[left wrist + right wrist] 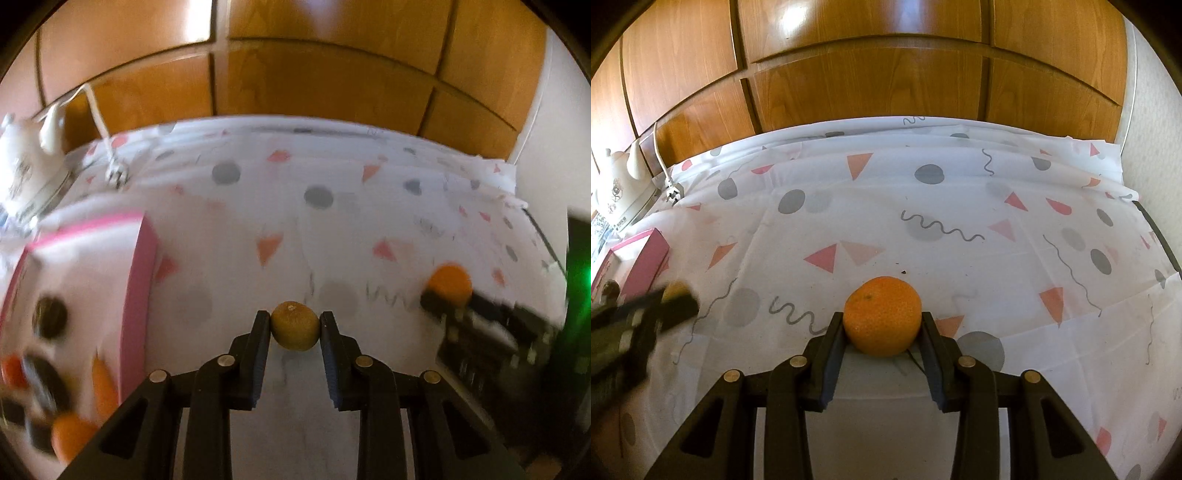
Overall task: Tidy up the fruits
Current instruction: 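Grasp the second small yellow fruit with the left tool while the right tool holds the orange, then carry the yellow fruit into the tray and open the left tool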
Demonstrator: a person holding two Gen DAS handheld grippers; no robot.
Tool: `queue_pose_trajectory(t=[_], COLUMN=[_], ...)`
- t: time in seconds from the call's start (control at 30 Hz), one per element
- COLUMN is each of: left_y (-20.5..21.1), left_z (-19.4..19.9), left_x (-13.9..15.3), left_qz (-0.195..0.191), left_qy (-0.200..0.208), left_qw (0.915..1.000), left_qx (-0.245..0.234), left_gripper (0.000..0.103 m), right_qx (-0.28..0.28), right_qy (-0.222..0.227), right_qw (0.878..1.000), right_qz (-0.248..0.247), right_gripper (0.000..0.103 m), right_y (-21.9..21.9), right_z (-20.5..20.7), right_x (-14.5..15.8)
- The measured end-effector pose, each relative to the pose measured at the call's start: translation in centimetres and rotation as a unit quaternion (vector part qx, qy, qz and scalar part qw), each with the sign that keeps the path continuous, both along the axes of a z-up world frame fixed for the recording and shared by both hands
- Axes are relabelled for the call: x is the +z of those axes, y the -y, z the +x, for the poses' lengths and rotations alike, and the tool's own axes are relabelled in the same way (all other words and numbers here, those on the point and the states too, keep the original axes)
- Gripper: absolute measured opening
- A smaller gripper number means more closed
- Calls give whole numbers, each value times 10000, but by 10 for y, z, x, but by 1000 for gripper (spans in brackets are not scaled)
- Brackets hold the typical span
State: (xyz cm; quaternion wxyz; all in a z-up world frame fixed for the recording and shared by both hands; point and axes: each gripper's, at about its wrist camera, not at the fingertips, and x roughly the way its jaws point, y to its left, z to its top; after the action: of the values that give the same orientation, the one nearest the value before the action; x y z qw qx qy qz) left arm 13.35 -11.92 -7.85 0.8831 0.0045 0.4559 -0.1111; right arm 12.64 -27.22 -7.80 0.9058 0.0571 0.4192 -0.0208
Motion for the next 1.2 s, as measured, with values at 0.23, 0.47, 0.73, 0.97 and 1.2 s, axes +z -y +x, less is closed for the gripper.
queue_pose_trajectory(t=[0.23, 0.47, 0.73, 0.97, 1.2], left_y=[-3, -4, -24, -62, -113], left_z=[-11, -14, -36, -58, -76], left_x=[-8, -5, 21, 49, 63], left_qz=[2, 64, -25, -205, -135], left_qy=[194, 197, 326, 570, 728], left_qw=[9998, 9998, 9994, 9975, 9937], left_qx=[3, -57, 133, 373, 839], left_gripper=[27, 27, 27, 27, 27], right_qx=[40, 70, 135, 133, 153], right_qy=[-76, -37, 6, 23, -9], right_qw=[9999, 10000, 9996, 9993, 9992], right_qz=[-111, 23, -260, -360, -369], right_gripper=[38, 38, 38, 38, 39], right_y=[-4, -6, -13, -16, -15], right_z=[3, -35, -48, -48, -48], right_x=[2, 11, 0, -2, -1])
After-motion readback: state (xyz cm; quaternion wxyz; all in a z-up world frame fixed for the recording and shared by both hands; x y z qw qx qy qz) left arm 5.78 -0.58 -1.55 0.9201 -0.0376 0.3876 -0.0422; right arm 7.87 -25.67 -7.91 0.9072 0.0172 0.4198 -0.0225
